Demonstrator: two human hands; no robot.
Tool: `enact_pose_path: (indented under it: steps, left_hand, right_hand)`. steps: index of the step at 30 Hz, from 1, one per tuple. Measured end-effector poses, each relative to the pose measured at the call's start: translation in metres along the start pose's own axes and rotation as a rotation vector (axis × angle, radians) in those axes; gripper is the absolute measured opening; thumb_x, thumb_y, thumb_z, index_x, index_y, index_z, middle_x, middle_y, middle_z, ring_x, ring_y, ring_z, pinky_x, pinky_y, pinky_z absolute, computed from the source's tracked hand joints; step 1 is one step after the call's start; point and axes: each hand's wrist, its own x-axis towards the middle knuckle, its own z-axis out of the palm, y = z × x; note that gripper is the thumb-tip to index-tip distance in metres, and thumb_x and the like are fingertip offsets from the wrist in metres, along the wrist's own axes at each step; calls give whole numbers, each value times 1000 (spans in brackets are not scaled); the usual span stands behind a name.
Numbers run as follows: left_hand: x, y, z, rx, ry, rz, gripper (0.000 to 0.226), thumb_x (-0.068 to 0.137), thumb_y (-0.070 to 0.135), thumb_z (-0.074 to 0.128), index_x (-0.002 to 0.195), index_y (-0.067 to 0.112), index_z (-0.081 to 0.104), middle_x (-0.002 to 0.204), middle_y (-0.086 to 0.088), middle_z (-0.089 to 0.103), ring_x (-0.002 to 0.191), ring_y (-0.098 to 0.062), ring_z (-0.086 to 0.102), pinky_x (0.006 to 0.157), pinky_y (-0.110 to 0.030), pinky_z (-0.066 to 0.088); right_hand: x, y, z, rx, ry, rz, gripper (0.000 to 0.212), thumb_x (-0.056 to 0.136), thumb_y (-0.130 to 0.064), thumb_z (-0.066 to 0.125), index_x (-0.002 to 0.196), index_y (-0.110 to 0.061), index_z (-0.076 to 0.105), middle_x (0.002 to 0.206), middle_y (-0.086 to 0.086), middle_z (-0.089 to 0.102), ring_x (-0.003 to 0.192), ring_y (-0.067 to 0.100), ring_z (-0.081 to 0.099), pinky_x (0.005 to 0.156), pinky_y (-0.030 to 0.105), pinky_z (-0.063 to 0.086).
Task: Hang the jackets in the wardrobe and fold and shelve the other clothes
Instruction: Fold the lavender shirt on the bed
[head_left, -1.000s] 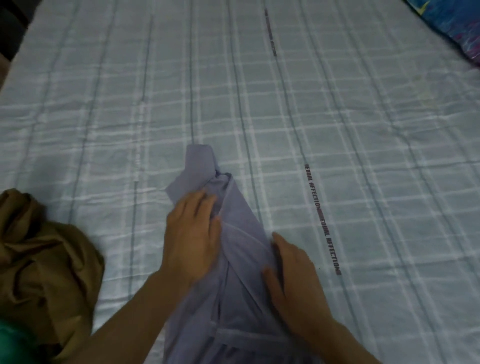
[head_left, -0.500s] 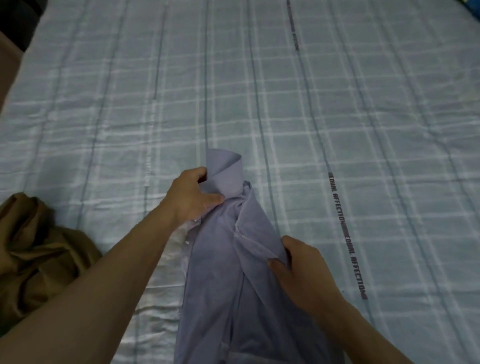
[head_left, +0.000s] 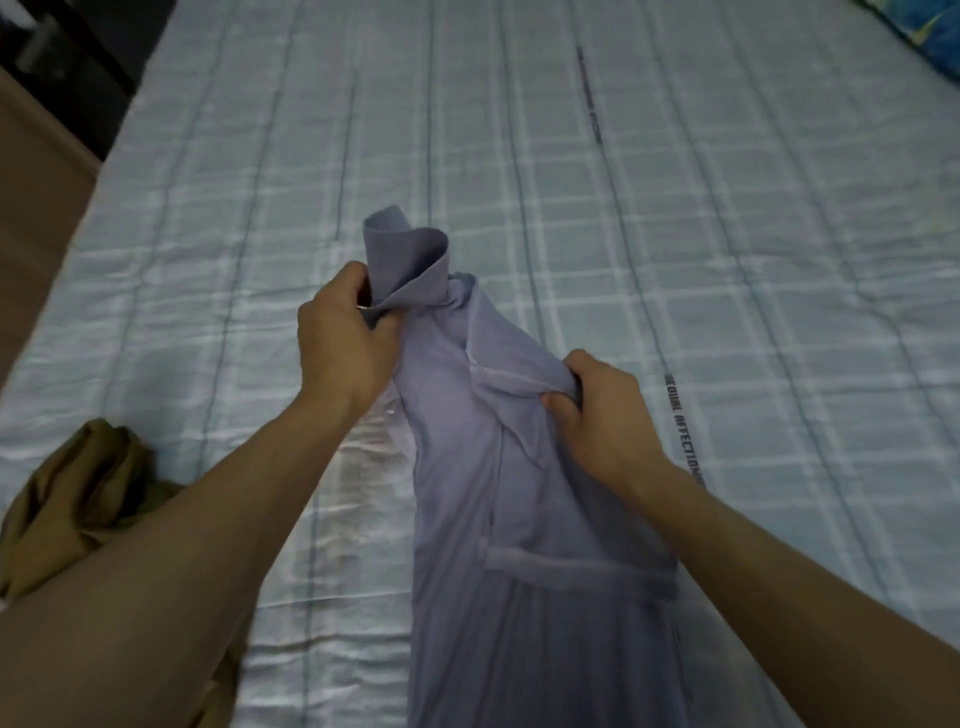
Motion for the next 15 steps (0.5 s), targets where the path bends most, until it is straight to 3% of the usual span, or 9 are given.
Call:
enact_pose_path:
  steps: [4, 7, 9, 12, 15]
  left_hand:
    - [-6, 5, -1, -40, -43, 7, 11, 85, 8, 71, 92, 12, 63, 81, 5, 68, 73, -7, 63, 61, -22, 49]
    - [-21, 4, -6, -39, -102, 24, 23, 82, -5, 66, 78, 15, 56, 73, 8, 62, 65, 0, 57, 56, -11, 42]
    - [-32, 6, -14, -60, -143, 31, 28, 80, -9, 65, 77, 17, 55, 72, 4, 62, 63, -2, 55, 55, -12, 43]
    - [-50, 14, -28, -89, -188, 67, 22, 83, -9, 65, 80, 12, 57, 71, -1, 61, 62, -4, 52, 54, -12, 42]
    - [-73, 26, -44, -81, -248, 129, 21, 83, -9, 65, 82, 11, 58, 72, 1, 62, 63, -4, 54, 55, -10, 41]
  right_hand:
    - [13, -1, -4, -26, -31, 23, 17, 89, -22, 66, 83, -12, 54, 71, -1, 57, 64, 13, 53, 54, 27, 36]
    - [-3, 14, -12, -146, -281, 175, 31, 81, -42, 74, 90, -18, 56, 78, -5, 60, 67, 8, 55, 55, 22, 39]
    - [-18, 27, -19, -229, -413, 202, 40, 74, -47, 79, 92, -21, 56, 80, -9, 58, 68, 5, 52, 55, 20, 37]
    - [-38, 43, -24, -351, -434, 162, 33, 75, -36, 79, 90, -22, 54, 82, -7, 57, 72, 13, 52, 55, 20, 33]
    - [-55, 50, -25, -260, -309, 111, 24, 78, -21, 76, 79, -18, 52, 71, -7, 55, 65, 15, 51, 52, 22, 32]
